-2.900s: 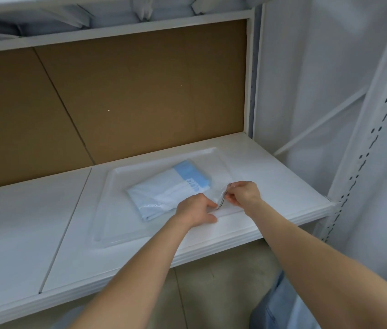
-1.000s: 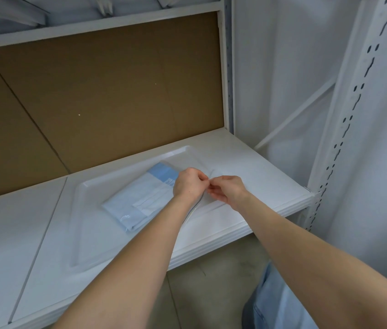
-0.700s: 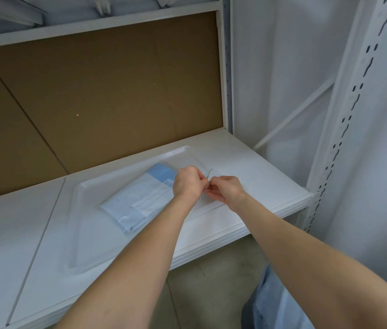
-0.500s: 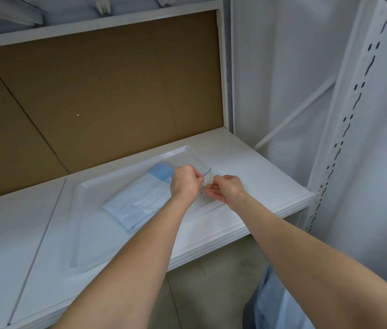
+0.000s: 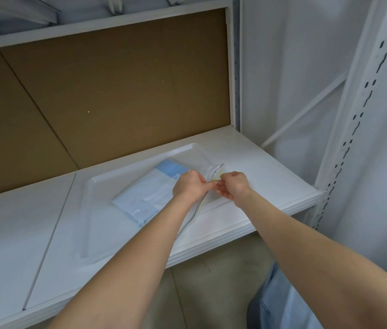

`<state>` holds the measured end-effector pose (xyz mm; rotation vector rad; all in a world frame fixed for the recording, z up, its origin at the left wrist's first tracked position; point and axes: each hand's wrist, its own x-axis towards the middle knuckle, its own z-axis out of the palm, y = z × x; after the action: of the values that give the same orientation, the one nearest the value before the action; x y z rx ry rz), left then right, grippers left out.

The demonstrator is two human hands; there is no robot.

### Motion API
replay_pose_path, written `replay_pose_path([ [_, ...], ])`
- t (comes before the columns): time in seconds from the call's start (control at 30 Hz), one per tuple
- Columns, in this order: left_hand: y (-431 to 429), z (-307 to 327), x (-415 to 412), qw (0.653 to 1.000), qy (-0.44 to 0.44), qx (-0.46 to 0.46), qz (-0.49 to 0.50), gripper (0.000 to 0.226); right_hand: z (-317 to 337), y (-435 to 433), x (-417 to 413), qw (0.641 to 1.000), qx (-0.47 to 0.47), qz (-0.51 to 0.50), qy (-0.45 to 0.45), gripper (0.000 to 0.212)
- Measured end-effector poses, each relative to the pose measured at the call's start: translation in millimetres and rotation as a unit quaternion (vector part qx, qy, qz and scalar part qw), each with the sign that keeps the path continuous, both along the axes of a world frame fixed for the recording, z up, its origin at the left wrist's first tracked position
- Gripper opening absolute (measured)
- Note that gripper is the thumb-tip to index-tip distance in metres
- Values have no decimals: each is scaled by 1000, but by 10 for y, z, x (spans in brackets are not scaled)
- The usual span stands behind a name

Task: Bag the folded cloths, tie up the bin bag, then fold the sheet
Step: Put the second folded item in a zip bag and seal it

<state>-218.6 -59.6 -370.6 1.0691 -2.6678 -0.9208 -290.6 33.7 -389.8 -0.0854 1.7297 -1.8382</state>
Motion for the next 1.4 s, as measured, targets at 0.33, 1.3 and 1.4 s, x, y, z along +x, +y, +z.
replay_pose_path([
  [0.33, -25, -40, 130, 999, 32, -12, 13, 25, 10, -25, 89, 997, 17, 67, -21, 26],
  [1.3, -34, -11, 335, 996, -81, 46, -2, 32, 41, -11, 186, 997, -33, 26, -64, 13],
  [1.4, -18, 1, 356, 996, -75, 40, -5, 20, 20, -51, 199, 997, -51, 12, -63, 14],
])
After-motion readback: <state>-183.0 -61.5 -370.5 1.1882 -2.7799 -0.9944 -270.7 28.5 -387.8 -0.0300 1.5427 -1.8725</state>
